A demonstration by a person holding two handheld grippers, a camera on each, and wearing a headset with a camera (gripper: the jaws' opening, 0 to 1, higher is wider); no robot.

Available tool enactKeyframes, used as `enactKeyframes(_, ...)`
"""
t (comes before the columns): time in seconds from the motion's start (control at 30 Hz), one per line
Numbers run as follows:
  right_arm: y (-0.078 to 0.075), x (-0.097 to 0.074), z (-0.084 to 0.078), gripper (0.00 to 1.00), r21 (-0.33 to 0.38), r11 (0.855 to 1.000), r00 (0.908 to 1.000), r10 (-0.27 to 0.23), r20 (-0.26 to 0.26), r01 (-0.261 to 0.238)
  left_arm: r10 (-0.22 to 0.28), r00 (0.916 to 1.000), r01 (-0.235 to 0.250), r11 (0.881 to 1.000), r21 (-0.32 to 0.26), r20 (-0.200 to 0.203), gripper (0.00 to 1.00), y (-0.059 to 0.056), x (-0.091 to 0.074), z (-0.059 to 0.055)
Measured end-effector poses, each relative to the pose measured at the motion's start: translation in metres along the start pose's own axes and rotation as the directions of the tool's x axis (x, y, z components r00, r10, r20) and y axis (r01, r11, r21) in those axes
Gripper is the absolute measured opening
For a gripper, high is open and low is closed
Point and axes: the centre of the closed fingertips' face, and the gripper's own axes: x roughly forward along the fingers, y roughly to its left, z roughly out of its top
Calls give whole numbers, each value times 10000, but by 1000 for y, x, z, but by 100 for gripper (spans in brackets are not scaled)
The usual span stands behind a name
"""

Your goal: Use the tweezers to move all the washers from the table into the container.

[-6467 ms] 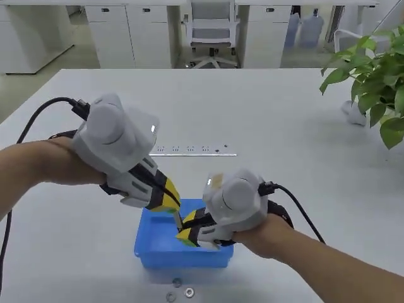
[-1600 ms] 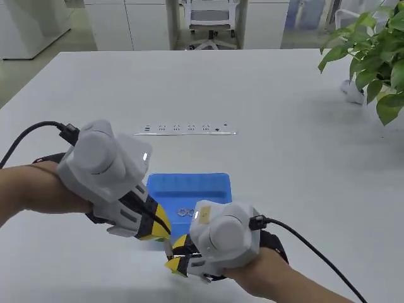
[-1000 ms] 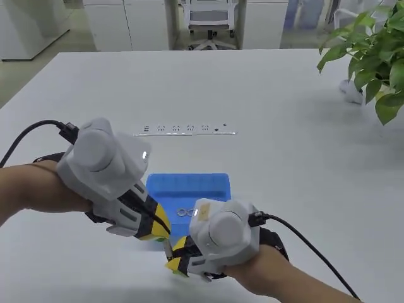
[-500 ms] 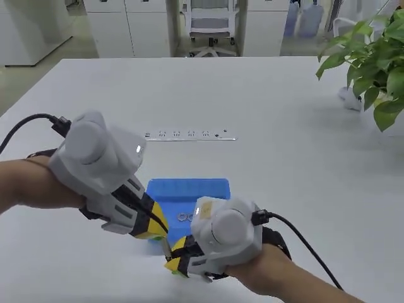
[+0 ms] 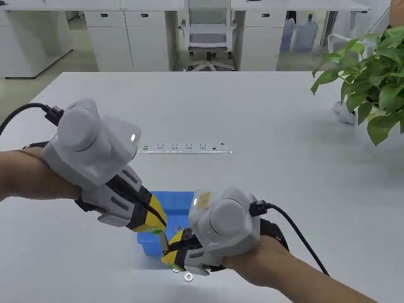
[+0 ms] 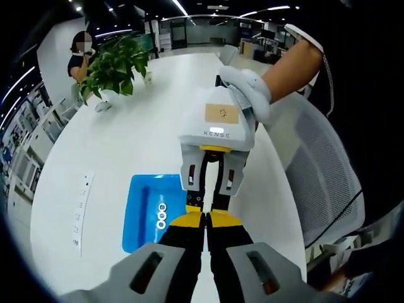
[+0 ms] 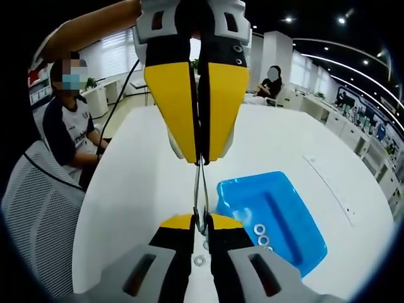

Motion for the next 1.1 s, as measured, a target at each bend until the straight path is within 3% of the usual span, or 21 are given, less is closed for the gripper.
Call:
enactKeyframes(0.3, -15, -3, 10, 9, -85, 9999, 9997, -103, 205, 105, 166, 9997, -162, 9996, 246, -153, 5, 13, -9, 3)
enactKeyframes(0.7, -33, -4, 11, 9, -118, 9998, 9998, -126, 171, 128, 223, 9996, -219, 9993, 313, -144, 5, 31, -9, 5)
enactKeyframes(1.1, -47, 8, 6, 9, 26, 10000, 9998, -38, 199, 37, 158, 9993, -148, 9995, 281, -343, 5, 47, -2, -5)
